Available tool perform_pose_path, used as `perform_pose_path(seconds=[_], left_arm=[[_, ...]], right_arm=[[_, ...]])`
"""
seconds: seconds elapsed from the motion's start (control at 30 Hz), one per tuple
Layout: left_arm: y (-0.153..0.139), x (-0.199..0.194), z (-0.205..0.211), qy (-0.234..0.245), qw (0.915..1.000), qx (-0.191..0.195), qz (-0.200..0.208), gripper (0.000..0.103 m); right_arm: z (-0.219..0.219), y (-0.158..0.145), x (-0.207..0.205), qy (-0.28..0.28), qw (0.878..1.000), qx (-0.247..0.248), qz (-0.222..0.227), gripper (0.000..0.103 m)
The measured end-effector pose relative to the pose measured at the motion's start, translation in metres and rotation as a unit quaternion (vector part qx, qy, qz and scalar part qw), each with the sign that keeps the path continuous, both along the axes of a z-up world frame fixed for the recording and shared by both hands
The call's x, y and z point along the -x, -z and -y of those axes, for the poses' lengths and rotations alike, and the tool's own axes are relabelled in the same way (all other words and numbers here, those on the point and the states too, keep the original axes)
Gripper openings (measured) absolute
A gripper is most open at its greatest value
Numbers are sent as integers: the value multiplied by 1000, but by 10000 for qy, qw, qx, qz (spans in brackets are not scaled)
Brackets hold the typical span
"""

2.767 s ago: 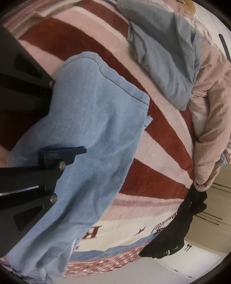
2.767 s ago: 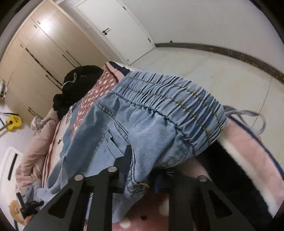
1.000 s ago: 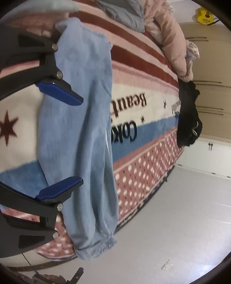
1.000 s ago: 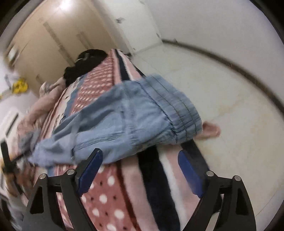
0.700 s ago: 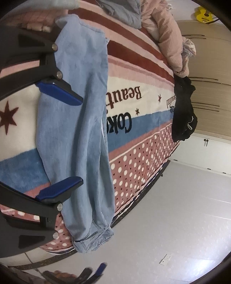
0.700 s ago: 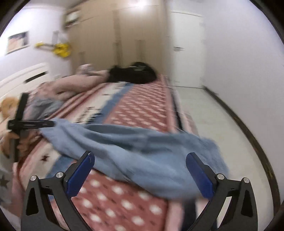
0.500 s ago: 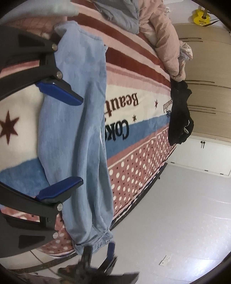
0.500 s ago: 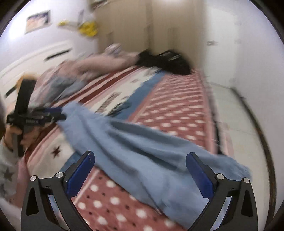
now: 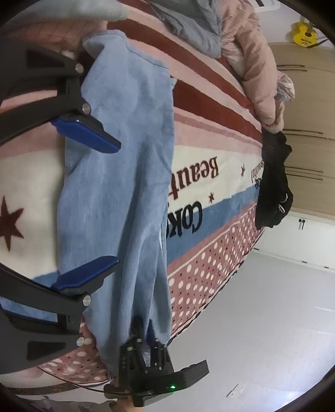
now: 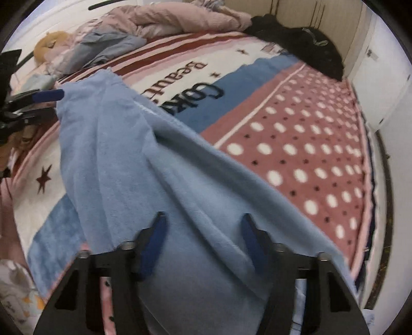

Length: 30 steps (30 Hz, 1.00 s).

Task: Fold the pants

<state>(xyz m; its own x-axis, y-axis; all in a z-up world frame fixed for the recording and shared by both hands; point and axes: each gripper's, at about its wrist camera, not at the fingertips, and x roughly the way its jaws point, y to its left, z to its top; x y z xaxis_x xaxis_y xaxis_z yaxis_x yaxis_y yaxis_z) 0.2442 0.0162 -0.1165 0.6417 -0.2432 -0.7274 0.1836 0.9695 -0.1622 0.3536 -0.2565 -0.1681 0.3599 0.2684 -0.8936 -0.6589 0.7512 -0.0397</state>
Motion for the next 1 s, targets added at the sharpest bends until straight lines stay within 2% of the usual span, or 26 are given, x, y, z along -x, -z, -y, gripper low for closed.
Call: perform_pose_path(seconds=[0.03, 0.1, 0.23, 0.43, 0.67, 0.7, 0.77, 0.83, 0.87, 1.0], left_arm=[[0, 0, -1, -8, 10000, 19, -8, 79], [1, 0, -3, -27, 10000, 52, -10, 79], [3, -2, -4, -60, 10000, 11, -20, 79], [7, -6, -6, -226, 9997, -31, -48, 79], [13, -8, -11, -318, 9993, -85, -172, 79], [13, -7, -10, -310, 9993, -98, -178, 79], [12, -4, -8, -272, 9994, -135, -168, 79], [10, -2, -5, -214, 9996, -141, -150, 79], [8, -2, -4, -198, 9996, -122, -149, 79], [3, -2, 10, -81, 9999, -3, -101, 79]], right_arm=[[-2, 3, -1, 90, 9997, 202, 72, 5], [-3, 3, -3, 257, 9992, 256, 174, 3], [3, -11, -8, 590, 9958, 202, 671, 1], [4, -3, -40, 910, 9938, 377, 510, 1], [9, 14, -65, 1153, 9919, 313, 433, 1], [10, 14, -65, 1141, 9921, 302, 417, 3], [15, 6, -61, 1160, 9918, 301, 444, 16], [26, -11, -52, 1135, 9918, 237, 539, 45], [36, -22, -46, 1137, 9916, 186, 589, 48], [75, -51, -26, 1278, 9888, 189, 742, 49]])
